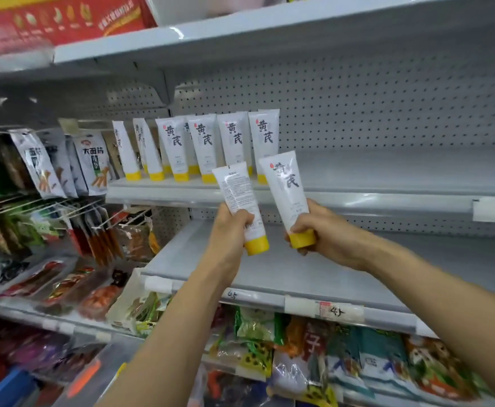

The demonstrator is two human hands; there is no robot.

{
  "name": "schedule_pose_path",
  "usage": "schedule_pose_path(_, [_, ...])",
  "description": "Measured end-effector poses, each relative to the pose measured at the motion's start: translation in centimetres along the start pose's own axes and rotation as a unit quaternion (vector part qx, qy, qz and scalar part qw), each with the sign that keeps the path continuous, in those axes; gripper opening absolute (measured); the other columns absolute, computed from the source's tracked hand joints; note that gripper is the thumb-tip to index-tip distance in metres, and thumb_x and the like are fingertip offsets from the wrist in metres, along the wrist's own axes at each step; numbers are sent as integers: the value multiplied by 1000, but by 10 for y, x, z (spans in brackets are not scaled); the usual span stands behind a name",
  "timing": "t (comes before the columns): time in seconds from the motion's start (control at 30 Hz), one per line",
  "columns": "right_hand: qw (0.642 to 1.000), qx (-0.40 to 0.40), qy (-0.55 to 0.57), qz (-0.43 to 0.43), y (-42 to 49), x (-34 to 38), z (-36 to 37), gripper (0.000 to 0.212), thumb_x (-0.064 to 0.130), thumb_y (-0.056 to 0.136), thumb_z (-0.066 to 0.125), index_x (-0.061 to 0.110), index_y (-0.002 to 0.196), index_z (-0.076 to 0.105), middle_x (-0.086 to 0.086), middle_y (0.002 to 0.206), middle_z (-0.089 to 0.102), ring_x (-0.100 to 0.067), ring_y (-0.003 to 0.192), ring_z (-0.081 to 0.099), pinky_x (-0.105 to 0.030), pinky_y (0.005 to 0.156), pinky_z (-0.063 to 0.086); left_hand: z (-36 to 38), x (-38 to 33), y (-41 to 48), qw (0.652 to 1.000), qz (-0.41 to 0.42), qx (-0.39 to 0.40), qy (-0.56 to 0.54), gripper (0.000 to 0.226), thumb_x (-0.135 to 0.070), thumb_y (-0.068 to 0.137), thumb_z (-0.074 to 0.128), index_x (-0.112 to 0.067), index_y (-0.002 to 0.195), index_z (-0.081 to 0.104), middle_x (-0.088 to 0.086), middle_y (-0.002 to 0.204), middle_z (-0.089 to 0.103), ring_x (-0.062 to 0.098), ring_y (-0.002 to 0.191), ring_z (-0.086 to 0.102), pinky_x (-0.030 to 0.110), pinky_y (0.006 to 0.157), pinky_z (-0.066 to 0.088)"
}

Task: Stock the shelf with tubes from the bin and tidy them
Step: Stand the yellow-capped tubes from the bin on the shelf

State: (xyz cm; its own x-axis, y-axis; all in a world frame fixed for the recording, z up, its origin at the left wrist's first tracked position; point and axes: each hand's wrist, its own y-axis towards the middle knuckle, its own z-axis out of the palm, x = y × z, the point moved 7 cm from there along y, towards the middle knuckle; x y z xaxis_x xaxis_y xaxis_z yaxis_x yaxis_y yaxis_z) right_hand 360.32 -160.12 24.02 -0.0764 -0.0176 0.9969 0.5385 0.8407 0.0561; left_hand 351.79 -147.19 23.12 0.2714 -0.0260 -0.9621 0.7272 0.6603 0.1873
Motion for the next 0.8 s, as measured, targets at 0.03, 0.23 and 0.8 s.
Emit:
schedule_pose_path(0.03, [1000,-23,20,-5,3,9,-9,26,4,86,43,14,110,48,-11,81,51,-23,67,51,-31,52,34,4,-7,4,1000,12,5,11,31,1,92,44,-19,114,54,5,113,64,23,101,60,41,88,49])
schedule_pose_path(0.23, [985,-162,-40,-47,40,52,-66,23,10,93,49,11,116,48,-11,106,59,-26,87,58,-33,64,46,14,-29,29,998,43,21,36,33,0,92,57,-20,118,51,5,120,64,21,109,62,40,94,53])
schedule_pose_path(0.8, [920,-251,-297,-45,143,50,-113,55,13,84,72,11,130,43,-3,111,55,-23,103,57,-37,92,49,10,-31,82,995,71,37,61,39,-5,85,69,-19,118,55,1,114,67,12,93,66,19,69,54])
